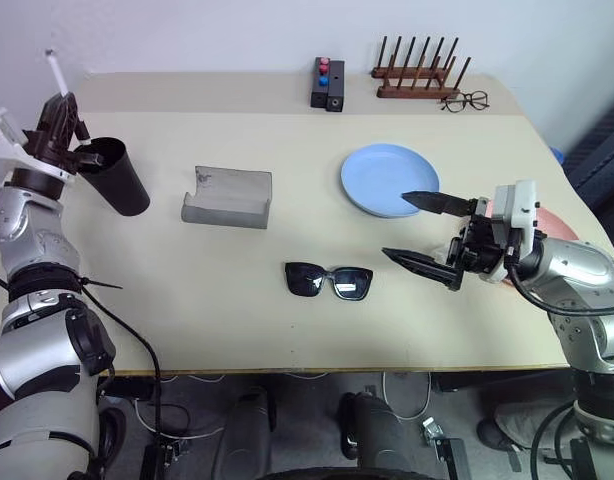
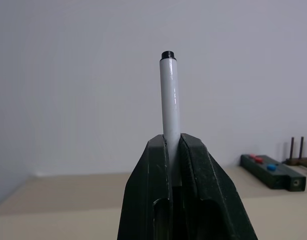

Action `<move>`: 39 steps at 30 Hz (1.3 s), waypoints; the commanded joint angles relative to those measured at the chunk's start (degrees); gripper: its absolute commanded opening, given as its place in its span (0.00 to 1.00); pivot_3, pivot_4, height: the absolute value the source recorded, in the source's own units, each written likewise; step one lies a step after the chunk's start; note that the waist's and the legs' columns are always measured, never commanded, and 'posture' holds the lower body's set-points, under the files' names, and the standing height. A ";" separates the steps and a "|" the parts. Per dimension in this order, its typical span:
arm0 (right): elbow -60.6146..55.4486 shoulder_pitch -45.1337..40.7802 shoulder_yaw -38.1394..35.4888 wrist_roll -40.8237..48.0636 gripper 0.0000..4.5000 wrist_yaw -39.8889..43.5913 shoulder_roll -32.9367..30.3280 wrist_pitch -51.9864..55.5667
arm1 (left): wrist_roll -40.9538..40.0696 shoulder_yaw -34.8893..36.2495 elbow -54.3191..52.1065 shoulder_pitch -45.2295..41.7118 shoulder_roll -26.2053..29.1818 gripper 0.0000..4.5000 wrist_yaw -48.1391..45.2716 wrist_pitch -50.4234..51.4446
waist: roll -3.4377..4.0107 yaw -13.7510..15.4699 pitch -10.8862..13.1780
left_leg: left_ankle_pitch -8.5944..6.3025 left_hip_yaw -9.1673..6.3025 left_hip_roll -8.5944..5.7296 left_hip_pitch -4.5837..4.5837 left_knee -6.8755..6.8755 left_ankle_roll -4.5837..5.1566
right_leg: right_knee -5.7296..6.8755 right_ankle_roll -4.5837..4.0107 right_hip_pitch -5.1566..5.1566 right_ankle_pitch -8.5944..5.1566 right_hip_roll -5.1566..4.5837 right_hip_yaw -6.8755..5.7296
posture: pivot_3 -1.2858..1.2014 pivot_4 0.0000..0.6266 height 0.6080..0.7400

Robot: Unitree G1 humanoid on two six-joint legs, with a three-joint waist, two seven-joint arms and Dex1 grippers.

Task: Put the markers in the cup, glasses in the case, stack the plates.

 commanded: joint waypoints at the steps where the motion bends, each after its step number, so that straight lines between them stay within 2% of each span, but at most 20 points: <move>1: -2.37 0.38 -2.08 1.56 1.00 -0.47 -0.67 0.28 | 0.14 0.81 1.08 -0.69 1.70 0.00 0.04 -1.81 | -0.01 0.01 0.00 | 0.00 0.00 0.00 0.00 0.00 0.00 | 0.00 0.00 0.00 0.00 0.00 0.00 | 0.52 0.24 1.00; 22: -2.84 -1.28 -1.75 1.97 1.00 -1.46 -1.41 1.97 | 0.87 0.62 4.55 -0.03 -0.14 0.00 3.21 -2.81 | -0.01 0.05 0.00 | 0.00 0.00 0.00 0.00 0.00 0.00 | 0.00 0.00 0.00 0.00 0.00 0.00 | 0.52 0.24 1.00; 26: -3.07 -1.30 -1.68 1.94 1.00 -1.76 -1.41 1.99 | 0.99 0.73 4.80 0.03 -0.31 0.34 3.75 -3.06 | -0.01 0.03 0.00 | 0.00 0.00 0.00 0.00 0.00 0.00 | 0.00 0.00 0.01 0.00 0.00 0.00 | 0.52 0.24 1.00; 30: -3.28 -1.34 -1.64 1.97 1.00 -2.03 -1.38 2.04 | 1.21 0.58 4.92 -0.11 -0.27 0.80 3.72 -3.39 | -0.01 -0.01 0.00 | 0.00 0.00 0.00 0.00 0.00 0.00 | 0.00 0.00 0.00 0.00 0.00 0.00 | 0.52 0.24 1.00; 32: -3.39 -1.36 -1.60 1.94 1.00 -2.22 -1.36 2.10 | 1.30 0.56 4.84 -0.19 -0.20 0.99 3.61 -3.72 | -0.01 0.02 0.00 | 0.00 0.00 0.00 0.00 0.00 0.00 | 0.00 0.00 0.00 0.00 0.00 0.00 | 0.52 0.24 1.00; 39: -3.25 -1.38 -1.47 1.92 1.00 -2.39 -1.27 2.04 | 0.83 0.55 2.50 -0.65 0.38 0.99 2.34 -2.45 | -0.01 0.05 0.00 | 0.00 0.00 0.00 0.00 0.00 0.00 | 0.00 0.00 0.01 0.00 0.00 0.00 | 0.52 0.24 1.00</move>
